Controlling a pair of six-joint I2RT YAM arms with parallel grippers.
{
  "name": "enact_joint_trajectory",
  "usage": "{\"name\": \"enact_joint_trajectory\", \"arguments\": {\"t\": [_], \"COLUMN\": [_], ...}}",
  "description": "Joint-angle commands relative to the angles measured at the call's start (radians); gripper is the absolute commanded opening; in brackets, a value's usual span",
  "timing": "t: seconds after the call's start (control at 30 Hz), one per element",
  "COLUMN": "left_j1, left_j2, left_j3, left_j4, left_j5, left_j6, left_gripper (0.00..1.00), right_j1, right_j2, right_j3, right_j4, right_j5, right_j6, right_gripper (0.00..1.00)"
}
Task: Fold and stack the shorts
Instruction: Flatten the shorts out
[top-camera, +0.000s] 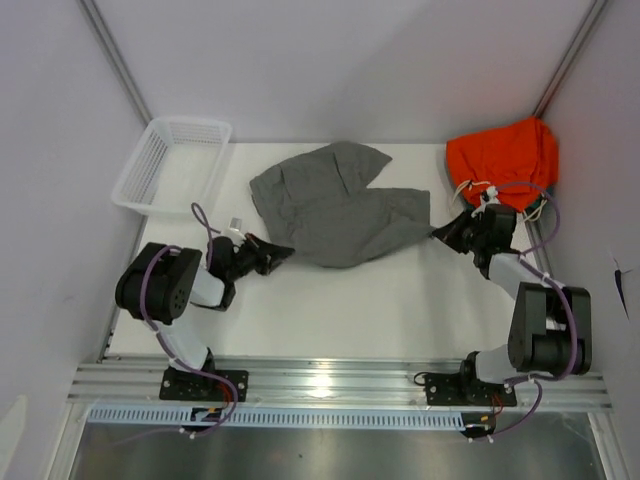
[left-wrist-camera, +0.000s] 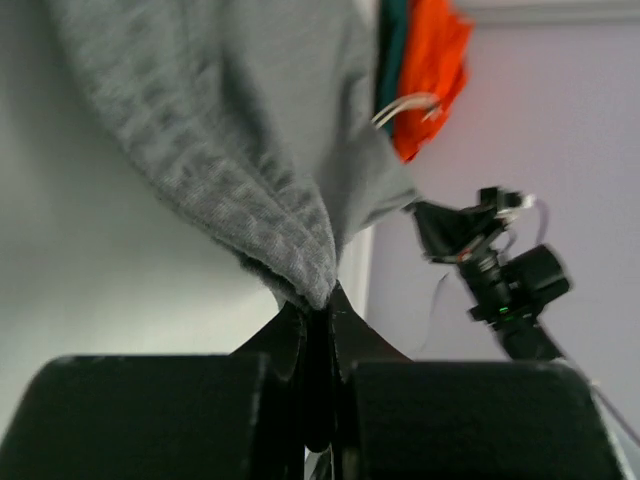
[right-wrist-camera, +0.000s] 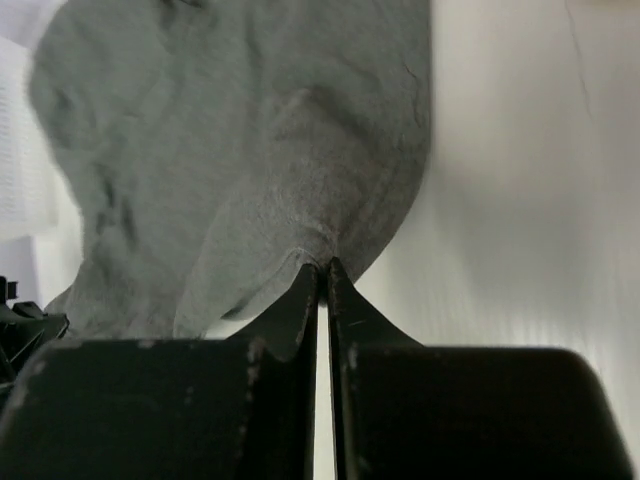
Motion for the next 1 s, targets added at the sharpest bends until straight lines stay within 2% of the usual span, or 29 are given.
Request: {"name": "enact_joint_trajectory", "arguments": {"t": [0.0,0.1,0.33,0.57,0.6,0.63,0.7,0.8,0.87,0.9,0.93,0.97], "left_j1": [-0.057,-0.103,-0.122,-0.143,-0.152,-0.156,-0.160,-0.163,-0.172,-0.178,-0.182,-0.185], "left_j2": [-0.105,-0.188,-0.291,-0.365,-0.374,-0.383,-0.406,-0.431,-0.443,-0.457,-0.466,-0.477], "left_j3": [-0.120,-0.212,-0.354,-0.502,-0.508,-0.509,-0.548,-0.584,-0.595,-0.618,-0.624,-0.632], "left_j4": [0.544,0.540,0.540,0.542,0.542,0.540,0.540,0.540,0.540,0.542,0.542,0.540], "left_j5": [-0.042,-0.065,-0.007,-0.021,-0.029,-0.032,-0.030,-0.018,-0.009,-0.006,0.002,0.004], "left_j6": [0.109,0.184,0.174,0.244,0.254,0.263,0.278,0.292,0.306,0.310,0.317,0.327], "left_gripper": [0.01,0.01,0.01,0.01,0.01,0.01,0.01,0.03,0.09,0.19,0.29,0.40], "right_j1": [-0.007,-0.007,0.025,0.033,0.034,0.037,0.043,0.046,0.048,0.048,0.048,0.048], "right_j2": [-0.210,-0.355,-0.632,-0.955,-1.044,-1.089,-1.175,-1.308,-1.354,-1.362,-1.365,-1.364], "right_j3": [-0.101,-0.170,-0.297,-0.420,-0.434,-0.458,-0.475,-0.477,-0.468,-0.466,-0.464,-0.466], "right_j4": [0.014,-0.049,-0.247,-0.333,-0.343,-0.365,-0.386,-0.435,-0.449,-0.451,-0.449,-0.442], "right_j5": [0.135,0.212,0.355,0.406,0.409,0.418,0.425,0.479,0.482,0.484,0.484,0.482], "right_j6": [-0.063,-0.089,-0.115,-0.138,-0.139,-0.135,-0.140,-0.142,-0.145,-0.145,-0.142,-0.140], "right_gripper": [0.00,0.00,0.00,0.01,0.04,0.16,0.30,0.30,0.34,0.39,0.50,0.53]}}
